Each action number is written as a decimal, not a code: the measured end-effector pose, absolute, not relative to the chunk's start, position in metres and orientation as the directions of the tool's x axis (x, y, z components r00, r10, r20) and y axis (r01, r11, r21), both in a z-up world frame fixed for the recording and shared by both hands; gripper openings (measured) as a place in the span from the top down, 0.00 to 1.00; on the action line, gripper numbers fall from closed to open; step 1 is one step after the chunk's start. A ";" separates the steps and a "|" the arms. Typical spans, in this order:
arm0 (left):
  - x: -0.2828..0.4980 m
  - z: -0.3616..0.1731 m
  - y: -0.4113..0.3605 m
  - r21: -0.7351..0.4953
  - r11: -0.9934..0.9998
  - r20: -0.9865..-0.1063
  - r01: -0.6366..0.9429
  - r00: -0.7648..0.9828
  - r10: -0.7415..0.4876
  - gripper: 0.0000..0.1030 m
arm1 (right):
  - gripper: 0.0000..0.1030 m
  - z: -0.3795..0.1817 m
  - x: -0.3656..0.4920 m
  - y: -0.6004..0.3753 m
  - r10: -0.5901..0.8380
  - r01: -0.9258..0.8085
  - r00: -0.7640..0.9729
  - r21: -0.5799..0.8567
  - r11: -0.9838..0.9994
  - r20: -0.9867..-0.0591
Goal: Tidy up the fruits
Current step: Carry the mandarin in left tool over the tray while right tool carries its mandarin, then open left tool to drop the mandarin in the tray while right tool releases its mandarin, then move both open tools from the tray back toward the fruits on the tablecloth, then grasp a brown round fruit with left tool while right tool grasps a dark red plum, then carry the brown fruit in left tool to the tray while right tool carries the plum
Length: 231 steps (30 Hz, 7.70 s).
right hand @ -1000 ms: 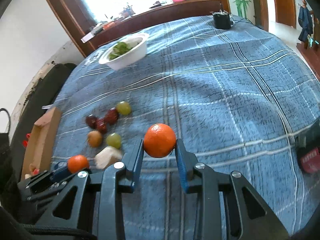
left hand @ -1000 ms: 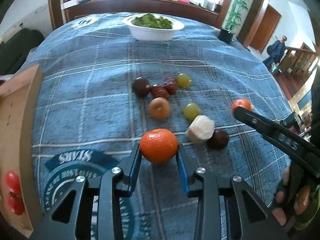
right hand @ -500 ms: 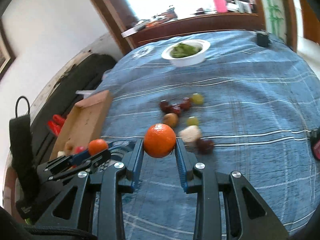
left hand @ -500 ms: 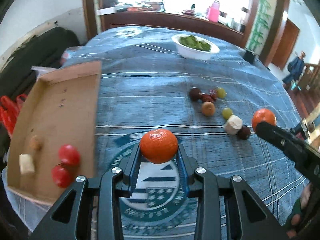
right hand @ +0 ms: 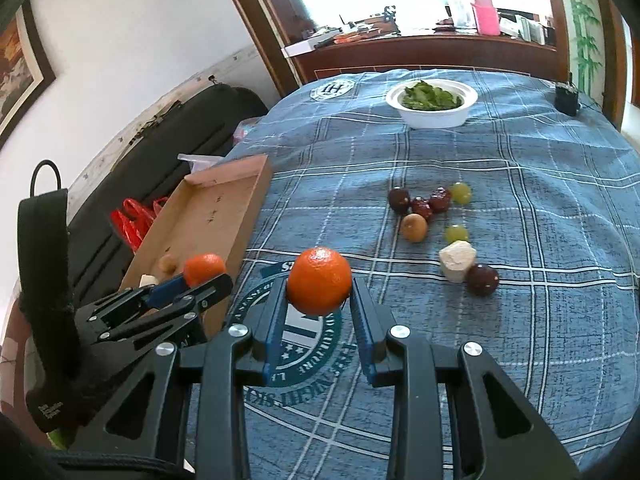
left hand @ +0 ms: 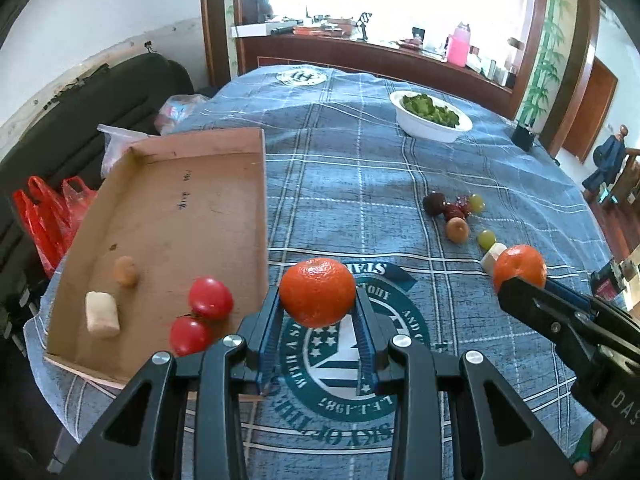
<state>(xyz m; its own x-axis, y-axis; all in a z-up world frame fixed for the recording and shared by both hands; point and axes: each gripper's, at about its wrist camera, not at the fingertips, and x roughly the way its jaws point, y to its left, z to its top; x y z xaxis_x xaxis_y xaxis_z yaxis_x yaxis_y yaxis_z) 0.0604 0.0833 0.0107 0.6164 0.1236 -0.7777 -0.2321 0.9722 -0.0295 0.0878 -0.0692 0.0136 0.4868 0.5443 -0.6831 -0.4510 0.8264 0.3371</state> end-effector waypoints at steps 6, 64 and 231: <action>0.055 0.014 0.097 -0.027 0.965 -0.773 -0.261 0.617 0.146 0.67 | 0.67 0.016 0.083 -0.055 0.552 -0.476 0.475 0.328 0.816 -0.685; 0.102 -0.018 0.259 0.054 0.846 -0.848 -0.530 0.423 0.319 0.67 | 0.67 -0.032 0.135 0.140 0.608 -0.677 0.221 0.328 0.659 -0.763; 0.075 0.009 0.101 -0.005 0.959 -0.793 -0.283 0.585 0.168 0.76 | 0.71 -0.006 0.086 -0.072 0.566 -0.568 0.417 0.282 0.773 -0.711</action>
